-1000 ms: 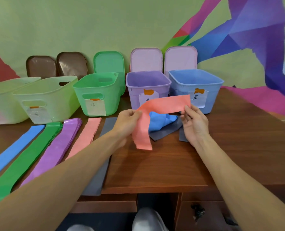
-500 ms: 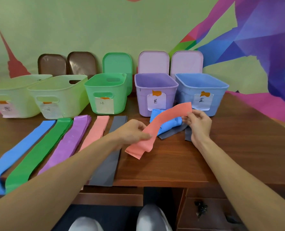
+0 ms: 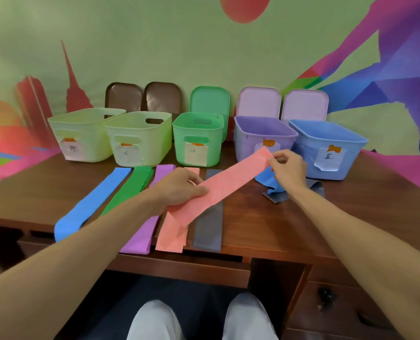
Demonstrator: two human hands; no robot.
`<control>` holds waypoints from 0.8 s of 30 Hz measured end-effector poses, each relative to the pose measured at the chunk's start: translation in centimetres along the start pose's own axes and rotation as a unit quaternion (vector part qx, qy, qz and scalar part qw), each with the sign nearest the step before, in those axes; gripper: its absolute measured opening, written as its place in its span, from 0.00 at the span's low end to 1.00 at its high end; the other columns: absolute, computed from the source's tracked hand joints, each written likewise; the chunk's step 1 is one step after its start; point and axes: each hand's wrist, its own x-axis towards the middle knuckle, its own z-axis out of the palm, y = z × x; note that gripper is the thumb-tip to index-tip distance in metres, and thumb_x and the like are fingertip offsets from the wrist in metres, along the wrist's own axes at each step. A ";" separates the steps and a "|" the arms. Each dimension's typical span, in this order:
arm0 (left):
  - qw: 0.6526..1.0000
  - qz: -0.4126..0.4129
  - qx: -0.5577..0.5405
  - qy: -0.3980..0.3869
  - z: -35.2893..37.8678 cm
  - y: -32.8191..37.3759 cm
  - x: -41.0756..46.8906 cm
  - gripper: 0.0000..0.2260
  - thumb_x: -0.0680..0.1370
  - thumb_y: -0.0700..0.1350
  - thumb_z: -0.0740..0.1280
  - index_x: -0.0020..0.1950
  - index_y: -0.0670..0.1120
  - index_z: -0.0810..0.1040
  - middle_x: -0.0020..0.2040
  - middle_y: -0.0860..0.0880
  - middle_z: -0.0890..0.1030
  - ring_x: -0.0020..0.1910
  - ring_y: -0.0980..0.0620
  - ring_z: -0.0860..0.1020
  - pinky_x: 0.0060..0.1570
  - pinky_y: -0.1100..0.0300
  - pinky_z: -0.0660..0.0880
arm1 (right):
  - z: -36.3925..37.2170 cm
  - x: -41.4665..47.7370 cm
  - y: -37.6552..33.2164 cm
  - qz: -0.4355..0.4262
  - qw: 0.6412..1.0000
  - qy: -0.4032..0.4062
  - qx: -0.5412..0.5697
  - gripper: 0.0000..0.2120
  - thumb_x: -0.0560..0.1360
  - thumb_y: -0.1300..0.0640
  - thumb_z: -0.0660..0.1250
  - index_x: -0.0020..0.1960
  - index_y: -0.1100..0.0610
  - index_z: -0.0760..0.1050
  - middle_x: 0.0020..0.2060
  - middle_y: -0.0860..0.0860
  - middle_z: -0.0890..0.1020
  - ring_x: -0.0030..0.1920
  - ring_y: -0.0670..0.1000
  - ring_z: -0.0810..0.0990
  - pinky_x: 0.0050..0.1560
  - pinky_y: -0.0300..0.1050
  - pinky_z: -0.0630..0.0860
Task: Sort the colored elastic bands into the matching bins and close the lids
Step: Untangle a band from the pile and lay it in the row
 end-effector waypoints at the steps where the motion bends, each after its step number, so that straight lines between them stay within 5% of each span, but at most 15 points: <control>1: 1.000 -0.008 -0.010 0.003 -0.6 -0.5 -0.5 0.06 0.76 0.49 0.68 0.48 0.48 0.80 0.43 0.51 0.79 0.40 0.56 0.77 0.36 0.64 0.71 | 0.6 -0.1 -0.5 -0.010 1.000 -0.010 -0.014 0.01 0.72 0.58 0.69 0.42 0.54 0.80 0.39 0.53 0.84 0.41 0.52 0.82 0.47 0.52 0.80; 5: 0.999 -0.027 -0.029 0.008 -3.0 -2.5 -2.2 0.05 0.76 0.48 0.69 0.47 0.47 0.81 0.42 0.51 0.80 0.38 0.55 0.77 0.34 0.64 0.72 | 3.1 -0.6 -2.4 -0.052 0.996 -0.035 -0.063 0.06 0.73 0.59 0.68 0.48 0.59 0.81 0.44 0.54 0.85 0.47 0.51 0.81 0.54 0.46 0.76; 13: 0.981 -0.100 -0.154 -0.060 -4.5 -5.9 -4.0 0.07 0.78 0.42 0.66 0.54 0.42 0.77 0.49 0.45 0.81 0.45 0.50 0.80 0.40 0.59 0.78 | 9.3 -1.1 -6.2 -0.098 0.985 -0.080 -0.119 0.06 0.72 0.61 0.67 0.47 0.58 0.82 0.44 0.55 0.85 0.46 0.51 0.81 0.46 0.37 0.69; 19: 0.961 -0.131 -0.218 -0.107 -3.2 -7.4 -3.6 0.15 0.76 0.38 0.68 0.61 0.40 0.72 0.52 0.43 0.81 0.45 0.47 0.84 0.43 0.53 0.82 | 14.3 -0.3 -6.3 -0.115 0.964 -0.152 -0.183 0.08 0.73 0.58 0.68 0.51 0.55 0.83 0.48 0.54 0.85 0.49 0.54 0.82 0.53 0.50 0.79; 24: 0.963 -0.130 -0.210 -0.105 -2.5 -7.5 -2.5 0.16 0.75 0.39 0.69 0.61 0.41 0.71 0.51 0.43 0.81 0.45 0.46 0.84 0.44 0.53 0.82 | 17.2 0.2 -6.0 -0.150 0.937 -0.212 -0.233 0.07 0.74 0.57 0.67 0.50 0.54 0.82 0.50 0.53 0.83 0.49 0.53 0.81 0.51 0.51 0.79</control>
